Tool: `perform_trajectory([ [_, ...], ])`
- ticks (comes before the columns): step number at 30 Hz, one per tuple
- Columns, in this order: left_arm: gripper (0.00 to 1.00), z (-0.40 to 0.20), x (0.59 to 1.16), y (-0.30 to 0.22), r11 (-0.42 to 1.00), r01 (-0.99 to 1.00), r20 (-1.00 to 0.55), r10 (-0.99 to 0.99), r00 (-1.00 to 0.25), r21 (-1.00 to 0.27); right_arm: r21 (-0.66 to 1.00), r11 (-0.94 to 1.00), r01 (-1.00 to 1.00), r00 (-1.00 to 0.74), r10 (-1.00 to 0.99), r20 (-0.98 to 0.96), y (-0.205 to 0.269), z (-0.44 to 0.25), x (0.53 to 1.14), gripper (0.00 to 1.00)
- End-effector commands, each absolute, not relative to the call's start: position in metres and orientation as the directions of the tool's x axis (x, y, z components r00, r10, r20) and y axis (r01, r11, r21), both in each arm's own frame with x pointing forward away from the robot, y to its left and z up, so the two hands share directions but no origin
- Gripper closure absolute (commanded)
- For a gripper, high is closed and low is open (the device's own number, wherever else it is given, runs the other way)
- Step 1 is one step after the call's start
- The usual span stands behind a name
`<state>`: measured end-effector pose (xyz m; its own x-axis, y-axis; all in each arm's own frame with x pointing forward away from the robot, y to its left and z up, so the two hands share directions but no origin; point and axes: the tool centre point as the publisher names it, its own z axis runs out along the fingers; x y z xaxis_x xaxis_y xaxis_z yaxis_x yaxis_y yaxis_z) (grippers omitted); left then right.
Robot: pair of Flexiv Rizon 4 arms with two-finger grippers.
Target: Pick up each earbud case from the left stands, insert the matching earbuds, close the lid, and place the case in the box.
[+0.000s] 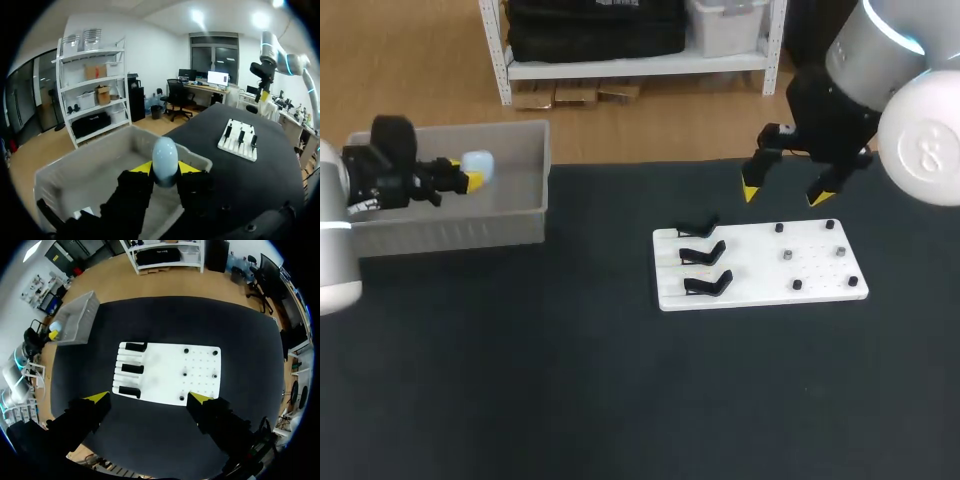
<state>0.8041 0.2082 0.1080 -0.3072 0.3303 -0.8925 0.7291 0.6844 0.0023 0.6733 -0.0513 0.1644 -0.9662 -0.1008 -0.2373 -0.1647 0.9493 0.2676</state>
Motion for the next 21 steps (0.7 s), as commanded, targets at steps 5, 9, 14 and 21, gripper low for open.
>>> perform_trajectory([
  [5,1.00,0.108,0.847,0.228,0.659,0.751,-0.854,0.370,-0.365,-0.036,0.265,0.951,-0.161,-0.965,-0.096,-0.244,-0.052,0.165,0.670,0.00],
  [9,0.77,0.116,0.847,0.229,0.649,0.760,-0.853,0.388,-0.349,-0.015,0.265,0.951,-0.161,-0.965,-0.096,-0.244,-0.052,0.165,0.670,0.00],
  [14,0.00,0.127,0.840,0.225,0.623,0.782,-0.853,0.416,-0.316,0.014,0.265,0.951,-0.161,-0.965,-0.096,-0.244,-0.052,0.165,0.670,0.00],
  [21,0.00,0.143,0.824,0.219,0.590,0.806,-0.863,0.431,-0.262,0.049,0.265,0.951,-0.161,-0.965,-0.096,-0.244,-0.052,0.165,0.670,0.00],
])
